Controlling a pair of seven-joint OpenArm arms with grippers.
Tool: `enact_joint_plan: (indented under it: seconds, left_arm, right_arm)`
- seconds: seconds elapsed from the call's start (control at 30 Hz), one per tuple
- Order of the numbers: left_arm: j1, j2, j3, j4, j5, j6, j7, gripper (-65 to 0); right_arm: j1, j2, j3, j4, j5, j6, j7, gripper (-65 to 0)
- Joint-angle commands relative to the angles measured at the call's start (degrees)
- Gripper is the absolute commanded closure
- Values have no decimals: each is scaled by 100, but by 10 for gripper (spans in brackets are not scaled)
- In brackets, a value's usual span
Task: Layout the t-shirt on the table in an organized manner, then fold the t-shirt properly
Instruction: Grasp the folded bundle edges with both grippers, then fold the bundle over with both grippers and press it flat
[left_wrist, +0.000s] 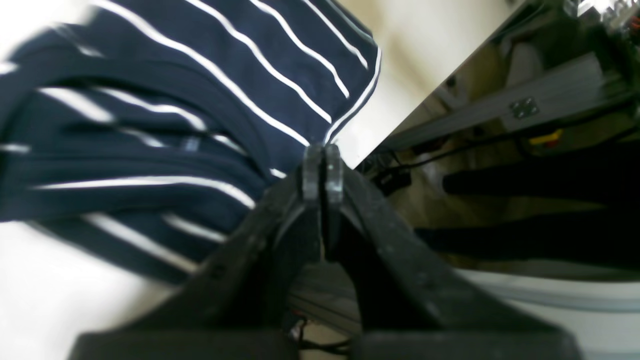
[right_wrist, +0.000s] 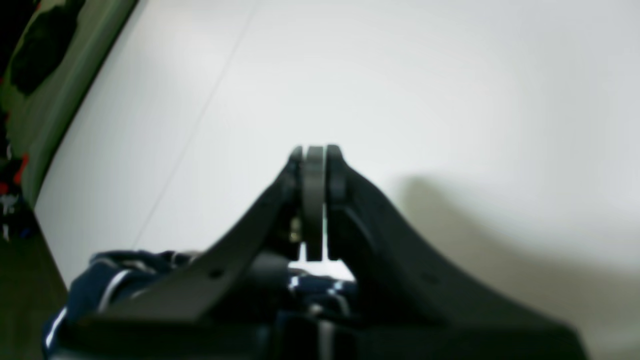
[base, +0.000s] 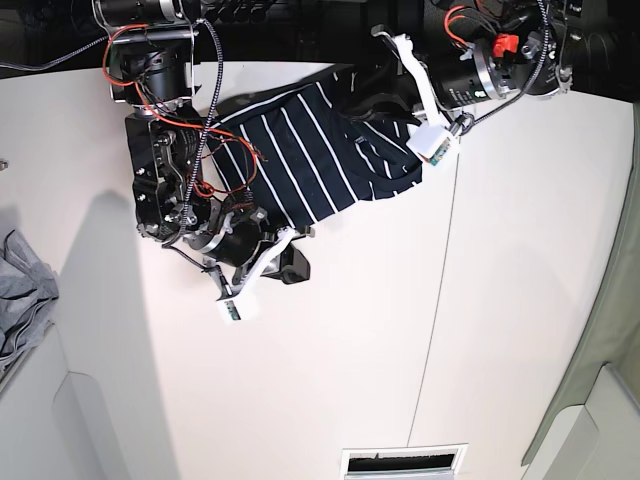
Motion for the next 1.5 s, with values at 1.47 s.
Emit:
enact_joint_plan:
  seconds: [1.47]
  left_arm:
    - [-2697, 114, 275, -3064, 1453, 155, -785, 0]
  right_arm:
    - [-1773, 1169, -1176, 1147, 229, 170, -144, 0]
